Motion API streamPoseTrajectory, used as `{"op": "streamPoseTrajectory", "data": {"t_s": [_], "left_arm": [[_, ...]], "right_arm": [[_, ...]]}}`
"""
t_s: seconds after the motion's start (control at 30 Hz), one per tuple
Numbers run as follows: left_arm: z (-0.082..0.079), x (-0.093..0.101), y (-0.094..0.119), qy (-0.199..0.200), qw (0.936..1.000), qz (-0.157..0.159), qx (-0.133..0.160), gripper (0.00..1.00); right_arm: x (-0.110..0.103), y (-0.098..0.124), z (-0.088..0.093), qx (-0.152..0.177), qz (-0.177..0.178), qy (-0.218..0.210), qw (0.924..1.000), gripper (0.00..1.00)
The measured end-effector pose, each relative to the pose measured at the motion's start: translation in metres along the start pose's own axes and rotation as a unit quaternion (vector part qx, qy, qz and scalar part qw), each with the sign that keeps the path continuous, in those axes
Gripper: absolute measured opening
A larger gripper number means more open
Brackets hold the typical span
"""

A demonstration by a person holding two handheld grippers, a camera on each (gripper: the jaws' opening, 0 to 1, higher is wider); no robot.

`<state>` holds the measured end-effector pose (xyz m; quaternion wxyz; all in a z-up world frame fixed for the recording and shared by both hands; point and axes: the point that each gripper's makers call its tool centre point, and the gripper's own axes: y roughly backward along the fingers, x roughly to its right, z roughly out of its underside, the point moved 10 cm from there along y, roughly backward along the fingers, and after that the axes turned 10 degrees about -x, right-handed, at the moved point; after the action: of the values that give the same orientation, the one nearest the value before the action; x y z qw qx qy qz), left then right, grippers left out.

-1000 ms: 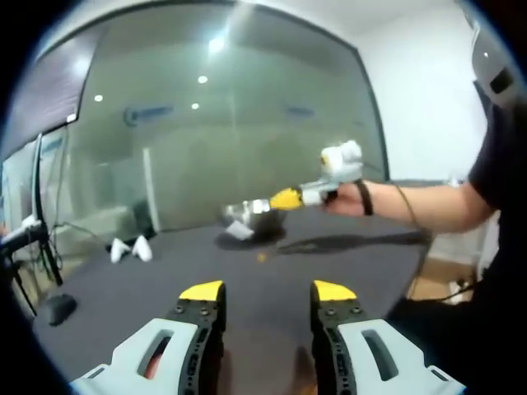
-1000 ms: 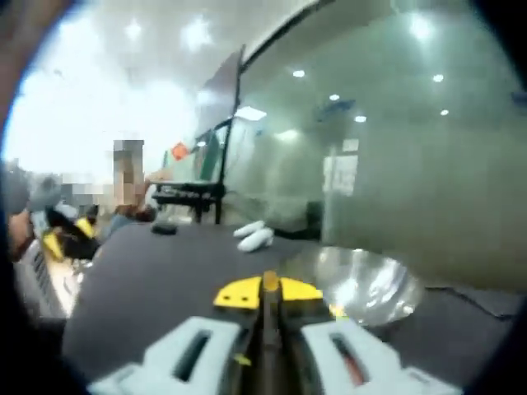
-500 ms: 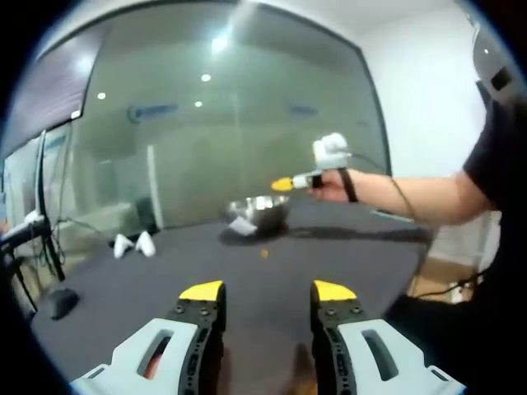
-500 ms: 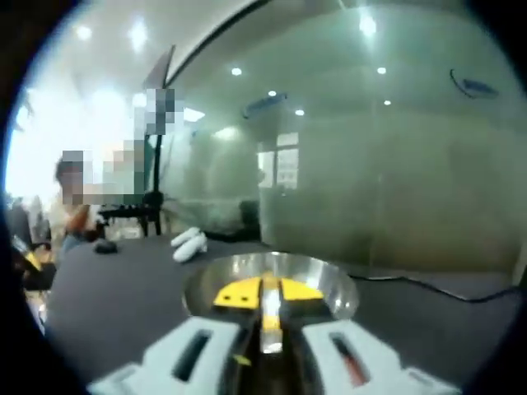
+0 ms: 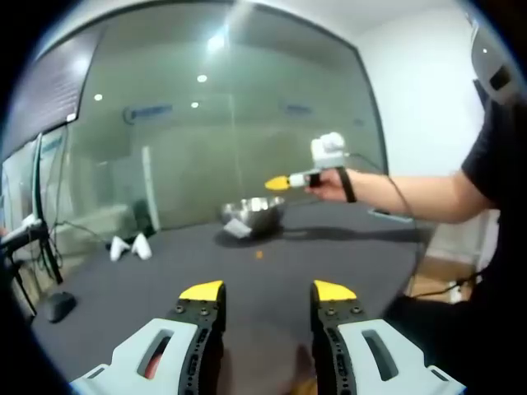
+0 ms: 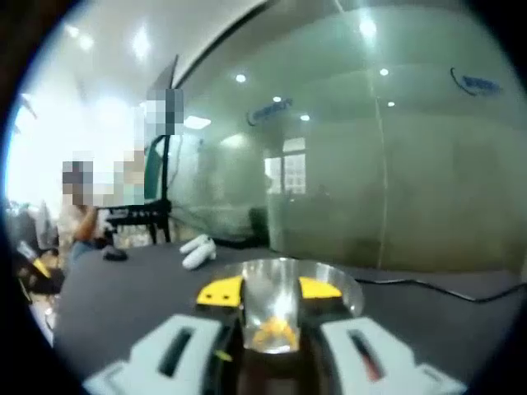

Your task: Pick up the QQ candy scattered on the table and place it into the stainless steel bowl on the table

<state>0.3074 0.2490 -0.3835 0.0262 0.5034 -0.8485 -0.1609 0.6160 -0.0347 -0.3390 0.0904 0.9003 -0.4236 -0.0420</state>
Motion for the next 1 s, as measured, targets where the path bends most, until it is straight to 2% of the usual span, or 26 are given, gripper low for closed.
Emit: {"op": "streamPoseTrajectory", "data": {"t_s": [0.13,0.17,0.3,0.53,0.63,0.7,0.77,1.0], "left_arm": [[0.000,0.000,-0.001,-0.001,1.0000,0.000,-0.002,0.42],[-0.001,0.001,-0.001,-0.002,1.0000,0.000,-0.001,0.42],[-0.002,0.000,-0.002,-0.002,1.0000,-0.001,0.002,0.42],[-0.001,0.000,-0.003,0.000,1.0000,-0.002,0.003,0.42],[-0.001,-0.005,-0.003,0.007,0.9999,-0.013,0.003,0.43],[0.000,-0.007,-0.002,0.013,0.9998,-0.014,0.005,0.43],[0.000,-0.005,-0.002,0.003,0.9999,-0.010,0.001,0.43],[-0.001,-0.001,-0.002,0.001,1.0000,-0.003,0.006,0.42]], "right_arm": [[-0.002,0.009,-0.002,0.007,-0.002,-0.003,1.0000,0.25],[-0.011,0.016,-0.003,0.009,-0.003,-0.001,1.0000,0.25],[-0.019,0.030,0.002,0.010,-0.022,-0.003,0.9997,0.23],[-0.042,0.053,0.035,-0.032,-0.071,0.012,0.9969,0.23],[-0.056,0.067,0.059,-0.046,-0.108,0.009,0.9931,0.22],[-0.064,0.069,0.075,-0.072,-0.121,0.027,0.9897,0.22],[-0.070,0.068,0.082,-0.087,-0.130,0.050,0.9864,0.22],[-0.077,0.053,0.085,-0.092,-0.165,0.054,0.9806,0.22]]}}
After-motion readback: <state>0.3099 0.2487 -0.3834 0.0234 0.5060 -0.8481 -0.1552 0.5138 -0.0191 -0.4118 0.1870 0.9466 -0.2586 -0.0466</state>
